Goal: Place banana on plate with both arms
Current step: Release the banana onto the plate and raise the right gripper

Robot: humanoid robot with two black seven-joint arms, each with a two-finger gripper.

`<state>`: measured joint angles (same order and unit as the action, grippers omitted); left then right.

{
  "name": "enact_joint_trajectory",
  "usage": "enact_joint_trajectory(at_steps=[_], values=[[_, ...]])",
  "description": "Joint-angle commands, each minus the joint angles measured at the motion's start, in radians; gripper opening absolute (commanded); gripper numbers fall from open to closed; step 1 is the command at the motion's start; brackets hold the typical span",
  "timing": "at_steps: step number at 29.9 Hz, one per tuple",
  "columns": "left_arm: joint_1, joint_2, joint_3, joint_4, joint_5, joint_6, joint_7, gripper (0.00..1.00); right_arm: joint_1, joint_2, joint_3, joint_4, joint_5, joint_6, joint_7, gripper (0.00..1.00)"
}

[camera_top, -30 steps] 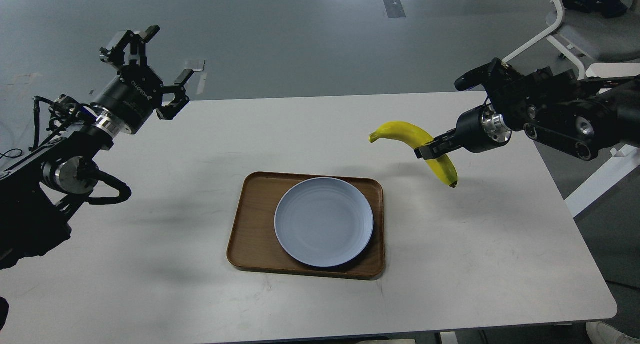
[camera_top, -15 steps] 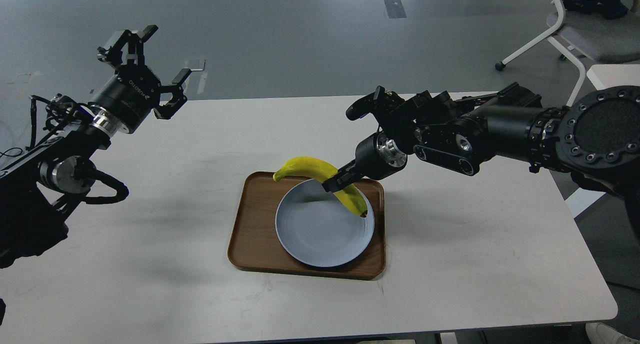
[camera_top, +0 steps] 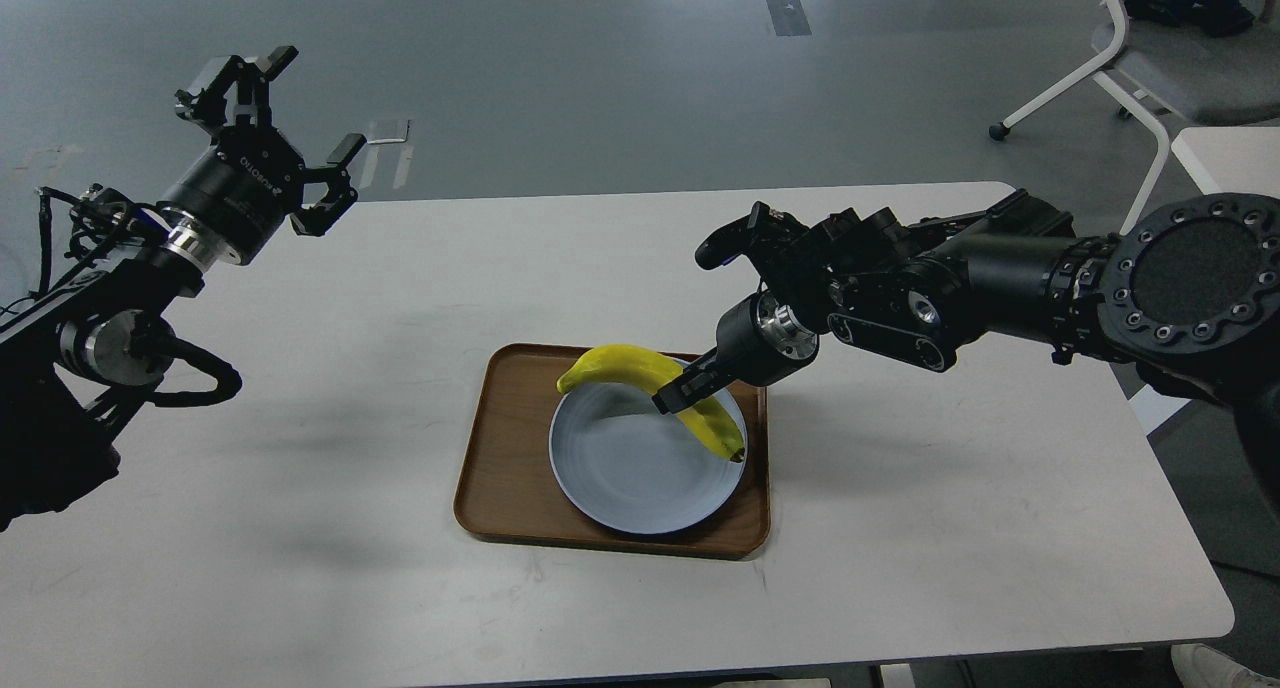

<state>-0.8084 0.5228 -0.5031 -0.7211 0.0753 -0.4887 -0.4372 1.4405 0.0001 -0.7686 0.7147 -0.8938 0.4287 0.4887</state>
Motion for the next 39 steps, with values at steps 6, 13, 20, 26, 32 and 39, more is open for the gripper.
enact_joint_trajectory(at_steps=[6, 13, 20, 26, 32, 39], values=[[0.0, -0.001, 0.0, 0.0, 0.0, 0.0, 0.0, 0.98, -0.003, 0.0, 0.018, -0.003, 0.021, 0.001, 0.0, 0.96], [0.0, -0.001, 0.0, 0.0, 0.0, 0.0, 0.0, 0.98, 0.003, -0.105, 0.286, -0.041, 0.131, -0.01, 0.0, 1.0], [0.005, -0.02, 0.011, 0.002, 0.001, 0.0, 0.0, 0.98, -0.156, -0.359, 0.665, -0.034, 0.309, -0.012, 0.0, 1.0], [0.006, -0.047, 0.014, 0.002, 0.004, 0.0, 0.002, 0.98, -0.342, -0.457, 0.888, -0.021, 0.409, -0.007, 0.0, 1.0], [0.005, -0.081, 0.014, 0.011, 0.005, 0.0, 0.002, 0.98, -0.498, -0.488, 0.988, -0.02, 0.668, -0.004, 0.0, 1.0], [0.005, -0.105, 0.014, 0.015, 0.006, 0.0, 0.003, 0.98, -0.555, -0.488, 0.989, -0.018, 0.719, -0.002, 0.0, 1.0]])
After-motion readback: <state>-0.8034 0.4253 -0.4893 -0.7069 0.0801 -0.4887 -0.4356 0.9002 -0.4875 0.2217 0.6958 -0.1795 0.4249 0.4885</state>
